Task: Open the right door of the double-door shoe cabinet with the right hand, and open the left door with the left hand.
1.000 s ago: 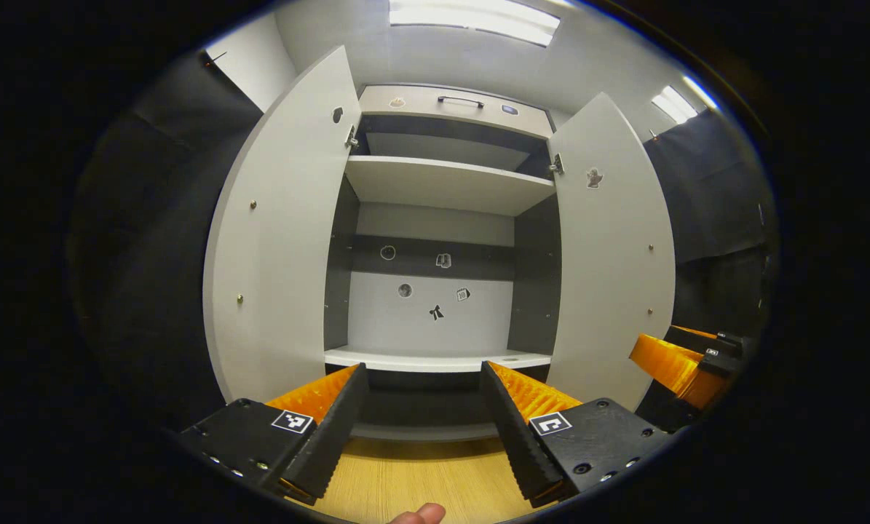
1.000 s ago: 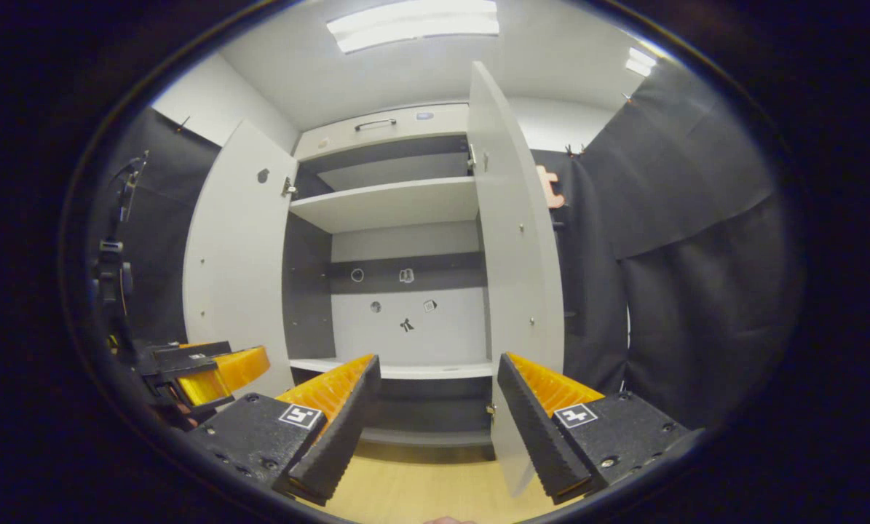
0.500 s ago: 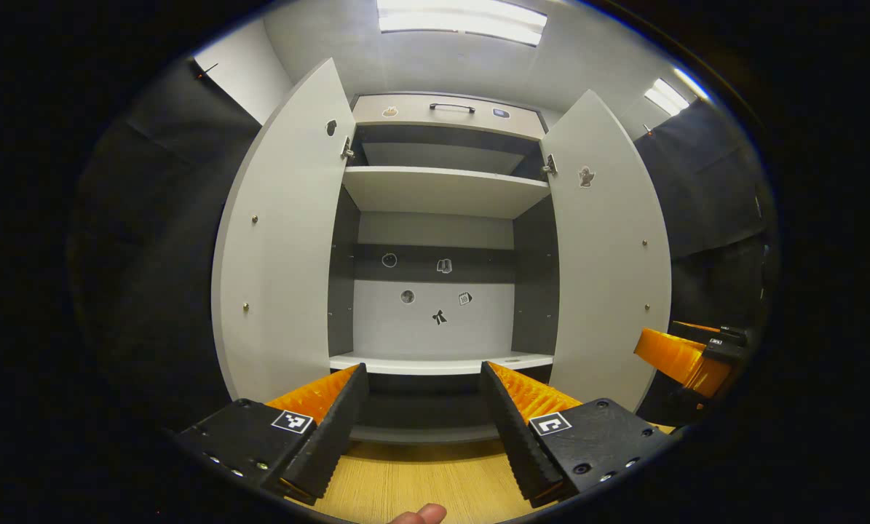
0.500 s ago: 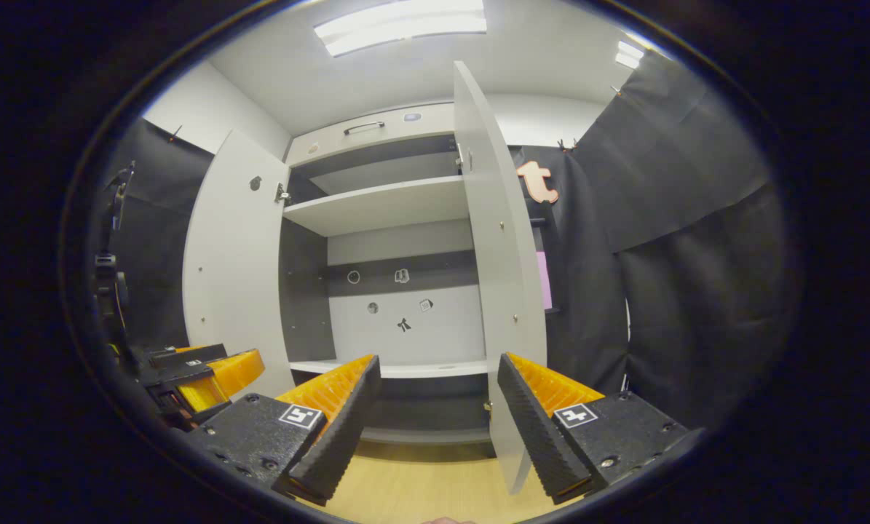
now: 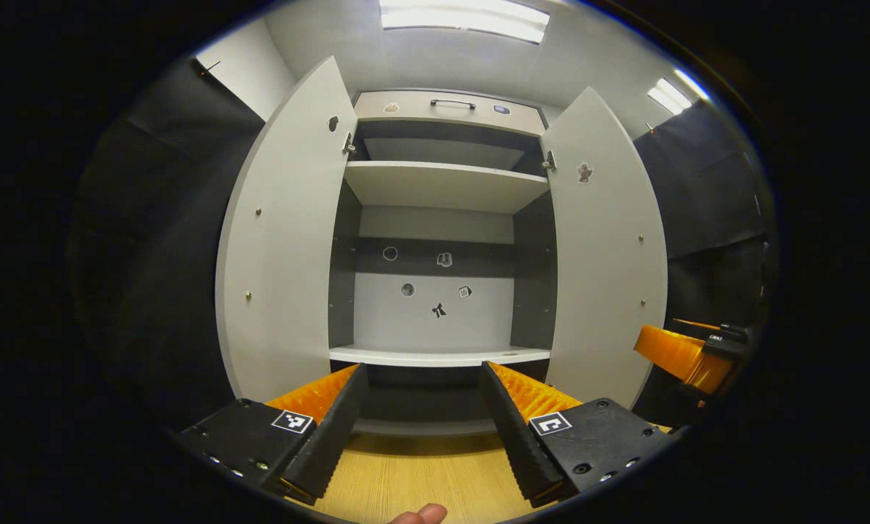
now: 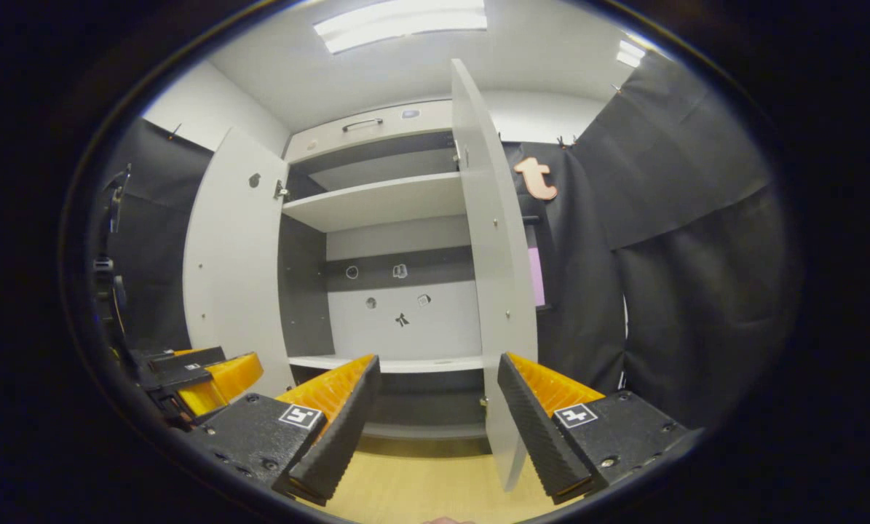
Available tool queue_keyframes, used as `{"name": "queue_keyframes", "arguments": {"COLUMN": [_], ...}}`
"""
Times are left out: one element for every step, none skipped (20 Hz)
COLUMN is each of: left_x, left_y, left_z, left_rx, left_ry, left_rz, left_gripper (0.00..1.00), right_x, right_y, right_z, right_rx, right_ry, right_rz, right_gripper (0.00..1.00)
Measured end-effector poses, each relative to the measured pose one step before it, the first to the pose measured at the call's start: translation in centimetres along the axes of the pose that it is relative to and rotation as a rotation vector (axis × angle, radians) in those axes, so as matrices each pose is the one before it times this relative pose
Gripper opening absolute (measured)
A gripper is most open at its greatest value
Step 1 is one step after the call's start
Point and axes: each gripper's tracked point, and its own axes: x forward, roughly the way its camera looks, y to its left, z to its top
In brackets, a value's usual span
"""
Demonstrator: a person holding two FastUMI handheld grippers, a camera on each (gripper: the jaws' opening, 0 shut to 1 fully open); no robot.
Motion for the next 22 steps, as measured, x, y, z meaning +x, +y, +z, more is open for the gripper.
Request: {"name": "queue_keyframes", "arguments": {"left_x": [-0.136, -0.021, -0.085, -0.074, -0.027, -0.035, -0.045, -0.079, -0.029, -0.020, -0.007, -0.070, -0.054, -0.044, 0.028, 0.000, -0.010, -0.052, -0.024, -0.062, -0.002, 0.083], "left_y": [0.067, -0.105, -0.126, -0.025, 0.017, -0.011, -0.081, -0.004, 0.015, 0.037, 0.010, 0.028, -0.009, 0.051, 0.048, 0.061, 0.079, 0.041, 0.002, -0.003, -0.009, -0.036], "left_z": [0.134, 0.022, 0.030, -0.001, -0.037, 0.045, 0.024, 0.098, -0.046, 0.144, 0.020, 0.006, 0.049, -0.012, -0.045, 0.039, -0.067, 0.031, -0.105, -0.044, -0.015, 0.075], "left_rx": [-0.00075, -0.00234, -0.00155, 0.00054, 0.00190, 0.00122, -0.00019, -0.00100, -0.00066, 0.00051, 0.00073, -0.00016, -0.00192, -0.00256, -0.00135, 0.00062, 0.00075, -0.00020, -0.00097, -0.00075, -0.00050, 0.00003], "left_ry": [-0.00294, -0.00310, -0.00060, -0.00003, 0.00093, 0.00046, -0.00026, -0.00156, -0.00220, -0.00202, -0.00076, -0.00049, -0.00098, -0.00089, 0.00110, 0.00081, 0.00195, 0.00068, 0.00098, 0.00221, 0.00073, 0.00129], "left_rz": [0.00194, -0.00372, -0.00269, -0.00008, -0.00116, -0.00108, -0.00028, -0.00160, -0.00073, -0.00065, 0.00061, 0.00112, 0.00081, 0.00001, 0.00153, 0.00213, 0.00386, 0.00168, 0.00081, 0.00051, 0.00045, -0.00111], "left_gripper": [0.92, 0.92, 0.92, 0.92, 0.92, 0.92, 0.92, 0.92, 0.92, 0.92, 0.92, 0.92, 0.92, 0.92, 0.92, 0.92, 0.92, 0.92, 0.92, 0.92, 0.92, 0.92], "right_x": [-0.105, -0.113, -0.047, -0.114, -0.072, -0.090, -0.085, -0.099, -0.032, -0.049, -0.011, -0.069, -0.059, -0.096, -0.016, -0.053, 0.034, -0.017, -0.002, -0.031, -0.068, -0.017], "right_y": [-0.049, -0.043, -0.038, 0.020, -0.049, 0.063, -0.018, -0.007, 0.037, 0.040, -0.053, -0.124, -0.004, -0.043, 0.026, 0.020, -0.024, 0.025, 0.016, 0.037, 0.013, 0.029], "right_z": [0.000, 0.087, 0.091, 0.203, 0.108, 0.118, -0.046, 0.026, 0.082, 0.065, -0.078, 0.016, 0.074, 0.081, -0.065, -0.026, -0.034, 0.049, -0.091, -0.050, -0.060, 0.003], "right_rx": [0.00184, 0.00204, 0.00157, -0.00039, -0.00149, -0.00266, -0.00302, 0.00053, 0.00205, 0.00049, 0.00017, 0.00074, 0.00175, 0.00109, 0.00060, 0.00073, 0.00147, 0.00089, -0.00044, -0.00169, -0.00115, -0.00020], "right_ry": [0.00020, 0.00031, -0.00327, -0.00303, -0.00423, -0.00303, 0.00011, -0.00115, -0.00099, 0.00144, 0.00155, 0.00139, -0.00071, -0.00068, 0.00046, 0.00149, 0.00025, -0.00003, 0.00046, 0.00169, 0.00286, 0.00104], "right_rz": [-0.00219, -0.00366, -0.00274, -0.00267, -0.00202, -0.00085, -0.00211, -0.00189, -0.00040, -0.00207, -0.00250, -0.00220, -0.00107, -0.00088, 0.00057, 0.00075, 0.00059, 0.00131, 0.00012, 0.00064, 0.00076, 0.00061], "right_gripper": [1.00, 1.00, 1.00, 1.00, 1.00, 1.00, 1.00, 1.00, 1.00, 1.00, 1.00, 1.00, 1.00, 1.00, 1.00, 1.00, 1.00, 1.00, 1.00, 1.00, 1.00, 1.00]}}
